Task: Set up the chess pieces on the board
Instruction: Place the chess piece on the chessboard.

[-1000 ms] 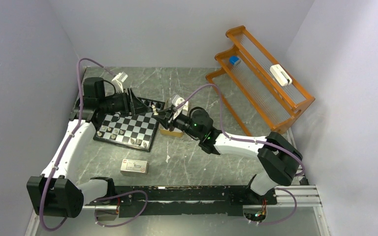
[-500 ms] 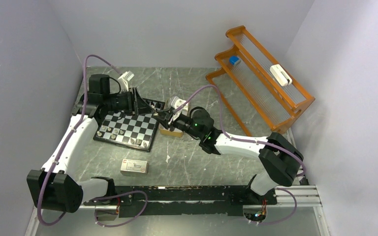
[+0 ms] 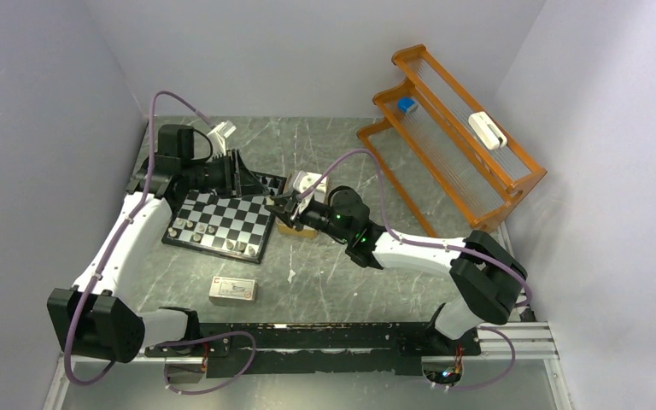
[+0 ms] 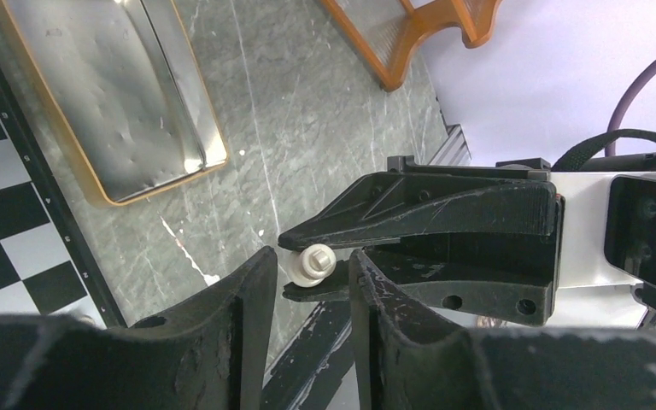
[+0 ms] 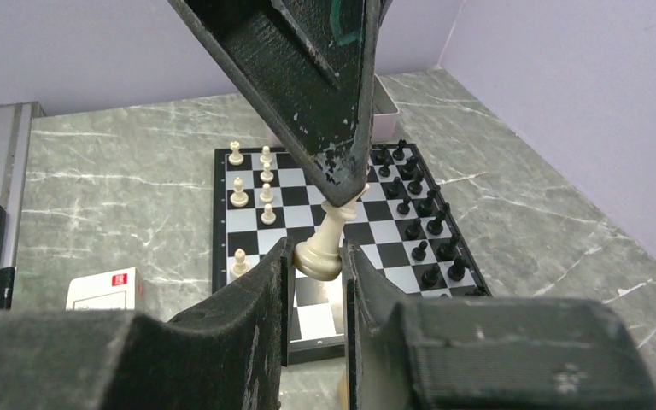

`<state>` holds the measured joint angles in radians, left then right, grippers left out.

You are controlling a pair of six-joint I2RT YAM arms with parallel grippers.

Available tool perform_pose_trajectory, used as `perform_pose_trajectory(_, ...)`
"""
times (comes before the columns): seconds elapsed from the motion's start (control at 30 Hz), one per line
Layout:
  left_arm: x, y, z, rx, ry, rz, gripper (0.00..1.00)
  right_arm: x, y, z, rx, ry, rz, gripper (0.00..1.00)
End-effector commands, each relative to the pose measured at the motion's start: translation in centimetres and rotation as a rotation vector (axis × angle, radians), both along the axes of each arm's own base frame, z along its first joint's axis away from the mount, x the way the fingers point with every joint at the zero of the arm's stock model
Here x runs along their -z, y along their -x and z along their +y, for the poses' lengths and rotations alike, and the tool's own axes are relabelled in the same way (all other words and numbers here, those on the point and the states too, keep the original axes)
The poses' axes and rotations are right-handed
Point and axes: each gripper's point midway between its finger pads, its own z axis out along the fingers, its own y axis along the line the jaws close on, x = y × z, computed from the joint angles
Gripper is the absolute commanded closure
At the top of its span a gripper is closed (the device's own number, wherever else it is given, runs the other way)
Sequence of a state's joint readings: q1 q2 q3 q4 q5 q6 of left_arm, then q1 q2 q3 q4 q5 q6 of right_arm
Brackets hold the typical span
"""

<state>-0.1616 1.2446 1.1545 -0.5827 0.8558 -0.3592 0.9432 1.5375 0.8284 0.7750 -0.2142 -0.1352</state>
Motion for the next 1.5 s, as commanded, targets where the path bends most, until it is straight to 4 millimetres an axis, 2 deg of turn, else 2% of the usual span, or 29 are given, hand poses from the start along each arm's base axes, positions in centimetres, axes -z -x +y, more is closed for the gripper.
perform_pose_trajectory(0.0, 0.0, 0.6, -0.8, 0.022, -0.008, 0.030, 0.60, -1.9, 0.2, 0.0, -0.004, -0.024, -0.037, 0.98)
perform_pose_trajectory(0.13, 0.6, 0.9, -1.5, 0.048, -0.023, 0.039, 0.67, -1.7, 0.1, 0.0, 0.004, -0.018, -0.033, 0.98)
perform_pose_trajectory(0.23, 0.8, 0.8, -1.5, 0.043, -0.042, 0.038, 0.78, -1.5, 0.1, 0.1, 0.004, -0.008, -0.029, 0.98)
perform_pose_trajectory(0.37, 1.1, 0.6, -1.1, 0.020, -0.082, 0.027, 0.87, -1.0, -0.1, 0.0, 0.017, -0.004, -0.014, 0.93)
perform_pose_trajectory(0.47, 1.1, 0.4, -0.7, 0.003, -0.108, 0.013, 0.90, -0.8, -0.2, -0.1, 0.028, -0.009, 0.001, 0.81)
perform_pose_trajectory(0.53, 1.1, 0.3, -0.3, -0.016, -0.130, 0.001, 0.92, -0.7, -0.3, -0.2, 0.036, -0.013, 0.014, 0.68)
perform_pose_trajectory(0.57, 1.1, 0.3, -0.1, -0.027, -0.142, -0.006, 0.94, -0.9, -0.3, -0.2, 0.040, -0.019, 0.018, 0.58)
perform_pose_trajectory(0.73, 0.9, 0.2, 1.0, -0.089, -0.186, -0.042, 0.95, -1.2, 0.0, -0.6, 0.045, -0.052, 0.055, 0.31)
perform_pose_trajectory(0.83, 1.0, 0.2, 1.8, -0.133, -0.220, -0.055, 0.95, -1.6, 0.4, -1.1, 0.045, -0.075, 0.072, 0.02)
perform_pose_trajectory(0.93, 1.4, -0.2, 3.7, -0.231, -0.308, -0.062, 0.95, -2.1, 0.8, -1.9, 0.055, -0.094, 0.099, 0.00)
perform_pose_trajectory(1.1, 2.0, -0.5, 9.0, -0.468, -0.510, -0.097, 0.95, -2.1, 1.3, -4.5, 0.130, -0.129, 0.171, 0.00)
perform_pose_trajectory(1.23, 3.0, -0.1, 12.5, -0.611, -0.634, -0.106, 0.95, -1.9, 1.8, -6.5, 0.185, -0.135, 0.217, 0.00)
perform_pose_trajectory(1.33, 4.2, 0.0, 13.9, -0.670, -0.687, -0.104, 0.95, -1.7, 2.0, -8.0, 0.227, -0.140, 0.239, 0.00)
perform_pose_trajectory(1.47, 6.9, 0.1, 14.6, -0.714, -0.714, -0.070, 0.95, -2.4, 3.1, -9.5, 0.231, -0.165, 0.250, 0.00)
